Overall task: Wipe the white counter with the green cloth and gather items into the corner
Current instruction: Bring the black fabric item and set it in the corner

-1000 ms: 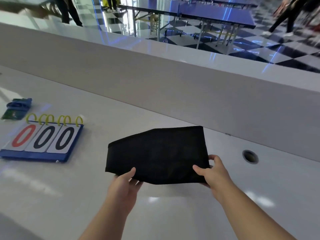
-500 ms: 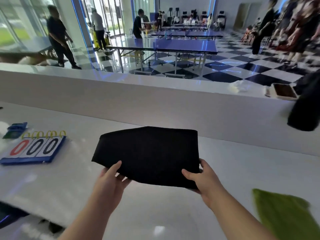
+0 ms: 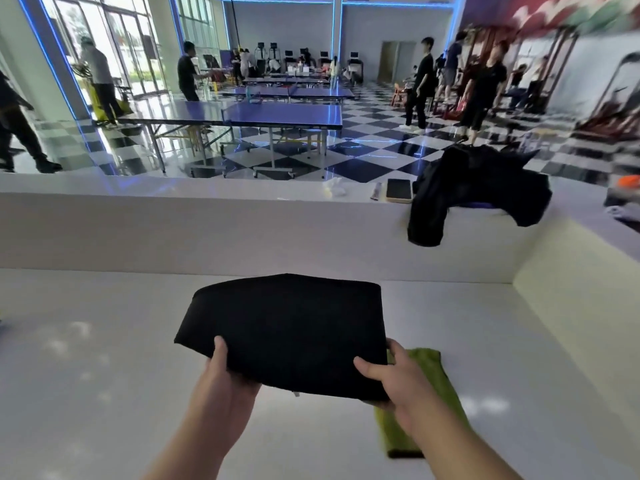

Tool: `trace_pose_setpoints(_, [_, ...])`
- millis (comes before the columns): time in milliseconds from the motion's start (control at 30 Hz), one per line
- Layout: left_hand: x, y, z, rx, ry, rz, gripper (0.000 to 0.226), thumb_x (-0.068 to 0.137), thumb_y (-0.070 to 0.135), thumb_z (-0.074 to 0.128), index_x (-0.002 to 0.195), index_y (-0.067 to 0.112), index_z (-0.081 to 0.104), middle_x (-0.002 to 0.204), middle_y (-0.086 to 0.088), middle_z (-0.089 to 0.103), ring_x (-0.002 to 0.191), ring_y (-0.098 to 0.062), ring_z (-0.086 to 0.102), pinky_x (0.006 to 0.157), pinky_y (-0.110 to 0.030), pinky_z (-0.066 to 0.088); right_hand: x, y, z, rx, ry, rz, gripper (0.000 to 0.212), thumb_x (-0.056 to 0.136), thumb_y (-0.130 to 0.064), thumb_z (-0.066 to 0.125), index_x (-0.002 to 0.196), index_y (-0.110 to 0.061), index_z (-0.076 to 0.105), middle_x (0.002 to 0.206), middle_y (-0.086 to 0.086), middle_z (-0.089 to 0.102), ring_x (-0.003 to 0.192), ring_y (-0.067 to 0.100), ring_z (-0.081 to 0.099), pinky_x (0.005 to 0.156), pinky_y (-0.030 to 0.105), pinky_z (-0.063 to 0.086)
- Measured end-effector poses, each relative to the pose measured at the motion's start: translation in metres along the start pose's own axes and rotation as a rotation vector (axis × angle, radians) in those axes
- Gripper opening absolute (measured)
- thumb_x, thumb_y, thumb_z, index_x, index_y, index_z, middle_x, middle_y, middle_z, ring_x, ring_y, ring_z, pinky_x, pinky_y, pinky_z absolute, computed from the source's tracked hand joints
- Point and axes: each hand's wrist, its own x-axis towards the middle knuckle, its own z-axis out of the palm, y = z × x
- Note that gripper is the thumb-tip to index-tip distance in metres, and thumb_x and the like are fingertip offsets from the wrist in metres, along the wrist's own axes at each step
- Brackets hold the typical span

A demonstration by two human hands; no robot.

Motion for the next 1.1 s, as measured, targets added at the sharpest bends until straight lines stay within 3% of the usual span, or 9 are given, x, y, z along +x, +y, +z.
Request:
trace_pose_setpoints(167, [0.023, -0.044, 0.038, -0.001, -0.02, -0.061, 0.041, 0.097, 0.03, 0.059, 0.136, 0.02, 0.057, 0.132, -0.006, 0.066, 0.116, -0.026, 0.066, 0.086, -0.042, 0.058, -0.003, -0.003, -0.052, 0.044, 0.124, 0.002, 0.05, 0.074, -0.012, 0.082, 0.113, -0.033, 0.059, 0.107, -0.003, 0.072, 0.089, 0.022, 0.073, 0.071, 0.04, 0.06])
trace_pose_setpoints(300, [0.043, -0.073, 0.07, 0.03, -0.018, -0.141, 0.026, 0.104, 0.02, 0.052, 0.129, 0.02, 0.06, 0.12, -0.007, 0.072, 0.099, -0.029, 0.073, 0.073, -0.046, 0.059, -0.002, -0.008, -0.089, 0.053, 0.205, -0.013, 0.049, 0.075, -0.011, 0.082, 0.117, -0.028, 0.062, 0.105, -0.003, 0.074, 0.093, 0.023, 0.072, 0.082, 0.045, 0.059])
trace_pose_setpoints(533, [0.07, -0.12, 0.148, -0.09, -0.085, -0.246, 0.027, 0.106, 0.018, 0.047, 0.13, 0.022, 0.059, 0.124, -0.006, 0.071, 0.108, -0.027, 0.07, 0.085, -0.046, 0.058, 0.008, -0.005, -0.14, 0.369, 0.375, -0.023, 0.044, 0.074, -0.023, 0.082, 0.115, -0.019, 0.066, 0.103, 0.005, 0.075, 0.092, 0.025, 0.073, 0.068, 0.037, 0.059])
trace_pose_setpoints(600, [0.082, -0.137, 0.17, -0.105, -0.129, -0.279, 0.029, 0.106, 0.02, 0.046, 0.132, 0.017, 0.058, 0.128, -0.009, 0.069, 0.112, -0.029, 0.068, 0.093, -0.048, 0.054, 0.015, -0.007, -0.157, 0.521, 0.39, -0.054, 0.052, 0.07, -0.026, 0.082, 0.118, -0.016, 0.064, 0.108, 0.007, 0.073, 0.097, 0.025, 0.071, 0.071, 0.036, 0.059])
trace_pose_setpoints(667, [0.093, -0.155, 0.192, -0.137, -0.148, -0.303, 0.029, 0.105, 0.021, 0.047, 0.131, 0.014, 0.059, 0.128, -0.011, 0.068, 0.112, -0.03, 0.068, 0.088, -0.046, 0.057, 0.025, -0.008, -0.173, 0.671, 0.397, -0.094, 0.072, 0.058, -0.031, 0.089, 0.123, -0.017, 0.062, 0.117, 0.008, 0.07, 0.103, 0.027, 0.069, 0.08, 0.039, 0.058])
trace_pose_setpoints(767, [0.111, -0.186, 0.225, -0.214, -0.146, -0.343, 0.039, 0.099, 0.023, 0.055, 0.136, 0.011, 0.056, 0.129, -0.014, 0.067, 0.113, -0.03, 0.068, 0.079, -0.04, 0.06, 0.045, -0.011, -0.201, 0.778, 0.323, -0.034, 0.102, 0.035, -0.045, 0.096, 0.129, -0.035, 0.058, 0.133, 0.002, 0.059, 0.118, 0.038, 0.059, 0.093, 0.062, 0.046])
trace_pose_setpoints(867, [0.129, -0.223, 0.26, -0.282, -0.136, -0.389, 0.05, 0.091, 0.026, 0.059, 0.138, 0.008, 0.053, 0.129, -0.015, 0.067, 0.113, -0.03, 0.068, 0.077, -0.04, 0.061, 0.07, -0.019, -0.228, 0.943, 0.191, 0.072, 0.093, 0.045, -0.065, 0.088, 0.129, -0.054, 0.05, 0.141, -0.008, 0.042, 0.127, 0.05, 0.043, 0.084, 0.079, 0.038])
trace_pose_setpoints(967, [0.147, -0.266, 0.295, -0.333, -0.123, -0.45, 0.05, 0.093, 0.026, 0.059, 0.138, 0.007, 0.052, 0.13, -0.015, 0.066, 0.114, -0.03, 0.067, 0.08, -0.041, 0.061, 0.098, -0.032, -0.253, 1.062, 0.03, 0.055, 0.075, 0.057, -0.071, 0.08, 0.124, -0.045, 0.059, 0.143, 0.0, 0.045, 0.123, 0.054, 0.048, 0.088, 0.08, 0.034])
trace_pose_setpoints(1100, [0.168, -0.317, 0.326, -0.317, -0.126, -0.488, 0.048, 0.097, 0.027, 0.055, 0.139, 0.005, 0.051, 0.134, -0.016, 0.064, 0.119, -0.032, 0.064, 0.086, -0.043, 0.059, 0.136, -0.051, -0.297, 1.15, -0.038, -0.111, 0.061, 0.077, -0.048, 0.075, 0.129, -0.018, 0.062, 0.137, 0.017, 0.056, 0.125, 0.047, 0.051, 0.1, 0.068, 0.037])
